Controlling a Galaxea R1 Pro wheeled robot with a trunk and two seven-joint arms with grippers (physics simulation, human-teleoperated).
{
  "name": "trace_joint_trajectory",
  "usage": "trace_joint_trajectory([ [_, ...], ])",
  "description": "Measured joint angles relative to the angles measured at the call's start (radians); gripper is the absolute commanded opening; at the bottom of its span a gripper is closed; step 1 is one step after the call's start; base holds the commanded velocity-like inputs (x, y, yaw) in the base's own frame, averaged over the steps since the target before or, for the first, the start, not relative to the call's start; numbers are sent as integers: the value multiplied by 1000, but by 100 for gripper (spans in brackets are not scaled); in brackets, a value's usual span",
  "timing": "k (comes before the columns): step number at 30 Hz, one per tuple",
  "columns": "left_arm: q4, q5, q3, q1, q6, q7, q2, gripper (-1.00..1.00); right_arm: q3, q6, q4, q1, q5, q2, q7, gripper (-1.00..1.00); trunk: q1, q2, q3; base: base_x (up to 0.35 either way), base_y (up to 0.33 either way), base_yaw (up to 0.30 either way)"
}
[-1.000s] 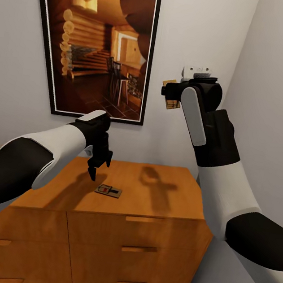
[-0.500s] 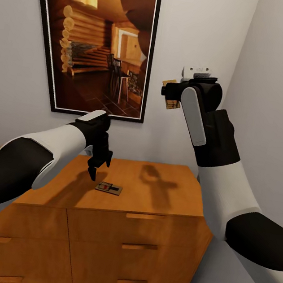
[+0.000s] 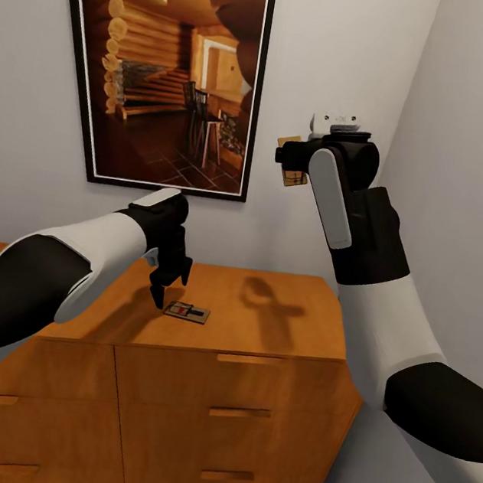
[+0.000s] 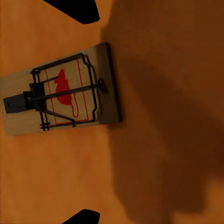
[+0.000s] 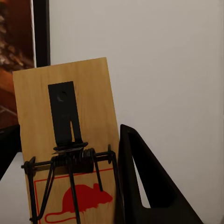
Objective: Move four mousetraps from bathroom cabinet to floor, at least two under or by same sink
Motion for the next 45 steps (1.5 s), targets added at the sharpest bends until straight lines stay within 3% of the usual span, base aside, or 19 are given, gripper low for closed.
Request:
trace_joint_trajectory([
  [23, 39, 4, 0, 0, -100, 1, 5, 100, 0, 0, 0, 0, 0, -1, 0, -100, 0, 0, 0, 0, 0, 0],
  [45, 65, 5, 0, 0, -117, 2, 10, 100, -1, 0, 0, 0, -1, -3, 1, -100, 0, 0, 0, 0, 0, 0],
])
